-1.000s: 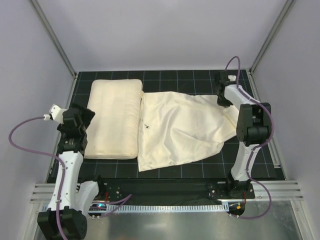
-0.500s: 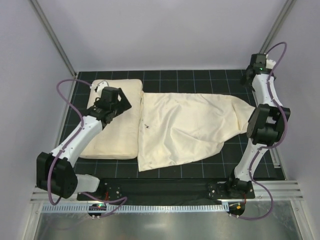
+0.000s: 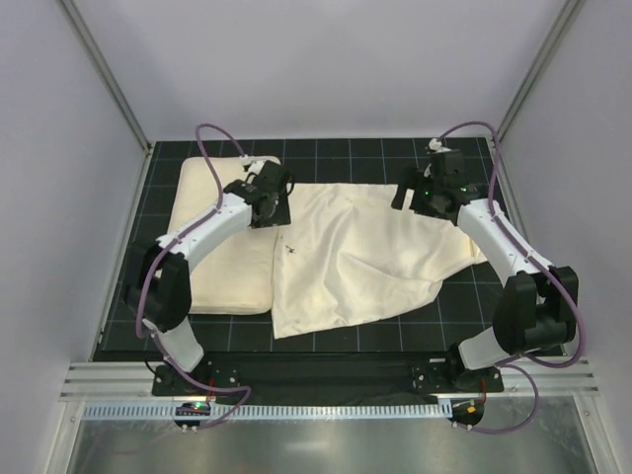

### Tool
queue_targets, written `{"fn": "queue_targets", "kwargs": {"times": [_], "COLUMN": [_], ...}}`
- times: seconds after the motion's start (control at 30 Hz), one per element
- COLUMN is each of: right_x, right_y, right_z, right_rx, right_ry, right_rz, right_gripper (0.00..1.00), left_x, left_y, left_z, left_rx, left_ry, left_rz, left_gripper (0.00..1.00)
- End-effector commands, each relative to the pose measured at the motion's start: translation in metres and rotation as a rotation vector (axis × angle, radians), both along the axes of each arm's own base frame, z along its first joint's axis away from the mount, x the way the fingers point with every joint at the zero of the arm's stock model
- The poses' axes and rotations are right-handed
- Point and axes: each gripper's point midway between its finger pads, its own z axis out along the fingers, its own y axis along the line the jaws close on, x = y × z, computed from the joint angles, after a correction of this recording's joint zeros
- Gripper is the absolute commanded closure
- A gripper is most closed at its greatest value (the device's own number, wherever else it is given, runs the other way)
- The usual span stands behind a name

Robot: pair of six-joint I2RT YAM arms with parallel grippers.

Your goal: Put the pillow into the pillowcase

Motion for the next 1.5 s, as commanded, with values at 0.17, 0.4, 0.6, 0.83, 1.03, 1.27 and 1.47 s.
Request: {"fn": "queue_targets", "kwargs": {"times": [0.17, 0.4, 0.6, 0.83, 1.03, 1.27, 1.47], "right_x": [-0.006, -0.010, -0.010, -0.027, -0.048, -0.075, -0.114], "right_y": [0.033, 0.037, 0.051, 0.106, 0.172, 0.261, 0.353], "right_z": [0.004, 0.001, 0.002, 0.002, -0.012, -0.010, -0.004], "right_rx": [0.053, 0.059, 0.075, 0.089, 0.105, 0.246, 0.473], "right_ry": [-0.051, -0.047, -0.045, -0.038, -0.010, -0.014, -0.010], "right_rz": [0.090, 0.111, 0.148, 0.324, 0.471, 0.615, 0.750], "right_gripper": [0.04, 0.04, 0.05, 0.05, 0.05, 0.04, 0.04], "left_x": [-0.002, 0.030, 0.062, 0.106, 0.057, -0.034, -0.073], "left_y": [0.030, 0.105, 0.157, 0.136, 0.100, 0.129, 0.189], "left_z": [-0.081, -0.077, 0.011, 0.122, 0.113, 0.052, 0.049], "left_rx": [0.065, -0.515, -0.504, -0.529, -0.371, -0.237, -0.286], "left_ry": [0.236, -0.045, -0.347, -0.518, -0.252, -0.214, -0.373], "left_rz": [0.031, 0.435, 0.676, 0.485, 0.207, 0.311, 0.592], "left_gripper": [0.58, 1.00, 0.99, 0.00, 0.00, 0.00, 0.00]}}
